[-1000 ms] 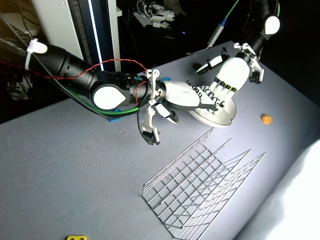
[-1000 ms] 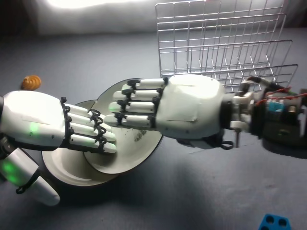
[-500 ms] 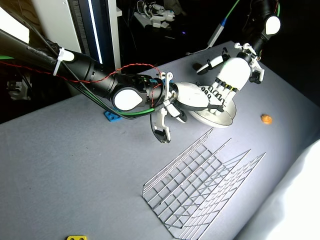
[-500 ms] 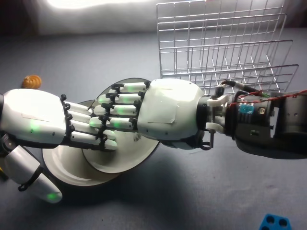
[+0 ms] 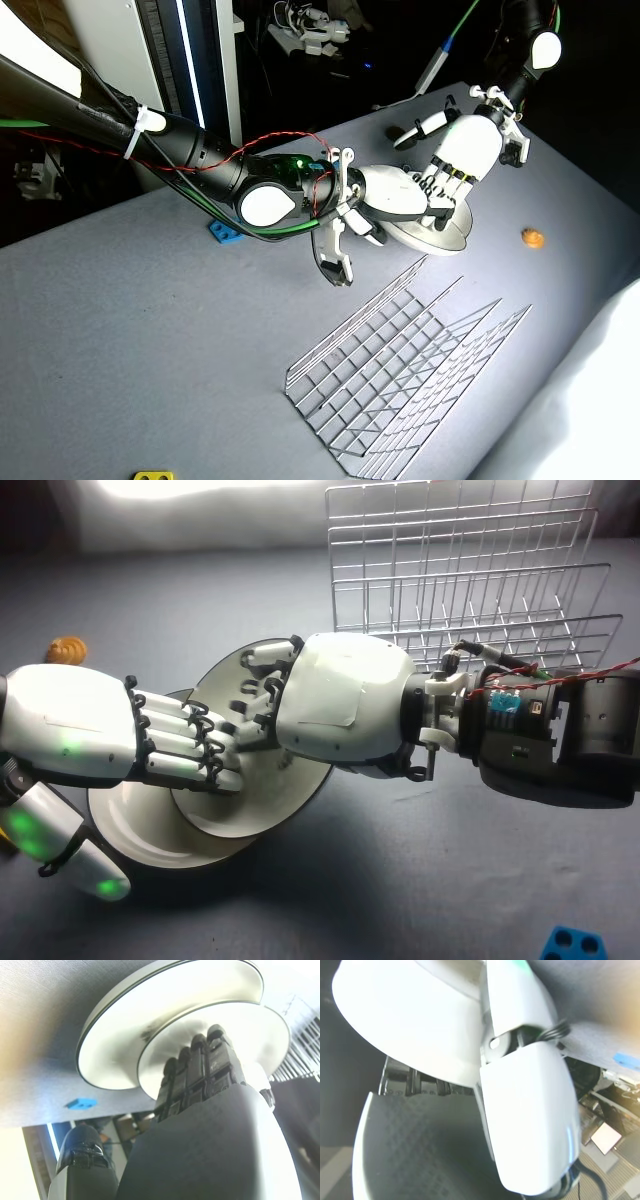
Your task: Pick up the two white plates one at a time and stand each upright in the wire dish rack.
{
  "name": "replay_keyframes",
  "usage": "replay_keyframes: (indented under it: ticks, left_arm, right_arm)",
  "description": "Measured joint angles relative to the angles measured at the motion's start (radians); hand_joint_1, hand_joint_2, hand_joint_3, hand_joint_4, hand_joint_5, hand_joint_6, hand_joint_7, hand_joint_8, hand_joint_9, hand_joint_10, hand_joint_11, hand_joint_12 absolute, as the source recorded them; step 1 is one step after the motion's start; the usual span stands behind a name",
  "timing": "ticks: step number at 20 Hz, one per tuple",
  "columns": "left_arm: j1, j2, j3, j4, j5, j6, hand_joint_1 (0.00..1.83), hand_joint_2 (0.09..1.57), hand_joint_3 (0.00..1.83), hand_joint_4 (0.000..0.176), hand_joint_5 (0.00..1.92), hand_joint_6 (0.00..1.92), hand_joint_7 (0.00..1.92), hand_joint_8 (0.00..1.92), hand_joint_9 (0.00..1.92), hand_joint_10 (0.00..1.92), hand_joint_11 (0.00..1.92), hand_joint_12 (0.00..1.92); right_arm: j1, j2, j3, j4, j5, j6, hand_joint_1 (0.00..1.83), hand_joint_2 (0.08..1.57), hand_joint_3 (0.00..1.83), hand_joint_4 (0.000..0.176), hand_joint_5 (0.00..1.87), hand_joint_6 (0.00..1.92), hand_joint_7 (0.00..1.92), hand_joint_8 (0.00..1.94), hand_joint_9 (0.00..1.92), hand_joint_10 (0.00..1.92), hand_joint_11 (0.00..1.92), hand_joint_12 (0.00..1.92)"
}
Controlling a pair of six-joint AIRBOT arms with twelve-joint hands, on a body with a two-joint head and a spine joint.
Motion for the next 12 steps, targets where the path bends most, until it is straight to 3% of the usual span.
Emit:
replay_keyframes:
  ticks: [1, 2, 3, 4, 6, 12]
  left_arm:
    - [0.0, 0.0, 0.0, -0.002, -0.002, 0.0, 0.0, 1.06, 0.01, 0.0, 0.0, 0.0, 0.0, 0.0, 0.0, 0.0, 0.0, 0.0]
    - [0.0, 0.0, 0.0, -0.002, -0.002, 0.0, 0.0, 1.06, 0.01, 0.0, 0.0, 0.0, 0.0, 0.0, 0.0, 0.0, 0.0, 0.0]
    - [0.0, 0.0, 0.002, -0.002, -0.004, 0.0, 0.0, 1.06, 0.01, 0.0, 0.0, 0.0, 0.0, 0.0, 0.0, 0.0, 0.0, 0.0]
    - [0.0, 0.0, 0.007, -0.001, -0.008, 0.0, 0.0, 1.06, 0.01, 0.0, 0.0, 0.0, 0.0, 0.0, 0.0, 0.0, 0.0, 0.0]
    - [0.0, 0.0, 0.008, -0.002, -0.007, 0.0, 0.0, 1.07, 0.01, 0.0, 0.0, 0.0, 0.0, 0.0, 0.0, 0.0, 0.0, 0.0]
    - [-0.012, 0.006, 0.008, -0.012, -0.008, 0.0, 0.0, 1.07, 0.01, 0.0, 0.0, 0.0, 0.0, 0.0, 0.0, 0.0, 0.0, 0.0]
  right_arm:
    - [0.0, 0.0, 0.0, -0.001, 0.007, 0.0, 1.26, 1.12, 0.0, 0.0, 0.89, 0.93, 1.01, 0.69, 0.99, 0.1, 0.58, 1.12]
    - [0.0, 0.0, 0.0, -0.002, 0.015, -0.002, 1.22, 1.14, 0.0, 0.0, 0.87, 1.15, 0.99, 0.9, 1.05, 0.1, 0.64, 1.11]
    - [0.0, 0.0, 0.0, -0.001, 0.027, -0.002, 1.34, 1.11, 0.0, 0.0, 0.94, 1.08, 1.02, 0.85, 0.97, 0.87, 0.75, 1.07]
    - [0.0, 0.001, 0.0, -0.002, 0.039, -0.002, 1.37, 1.08, 0.0, 0.0, 1.0, 0.97, 1.06, 0.79, 1.0, 0.97, 0.84, 1.07]
    - [0.0, 0.001, 0.0, -0.004, 0.05, -0.004, 1.39, 1.06, 0.0, 0.0, 1.0, 0.91, 1.14, 0.69, 1.05, 0.98, 0.92, 1.07]
    - [0.0, 0.001, 0.0, -0.008, 0.066, -0.005, 1.39, 1.07, 0.0, 0.0, 1.0, 0.92, 1.11, 0.74, 1.0, 1.05, 0.9, 1.11]
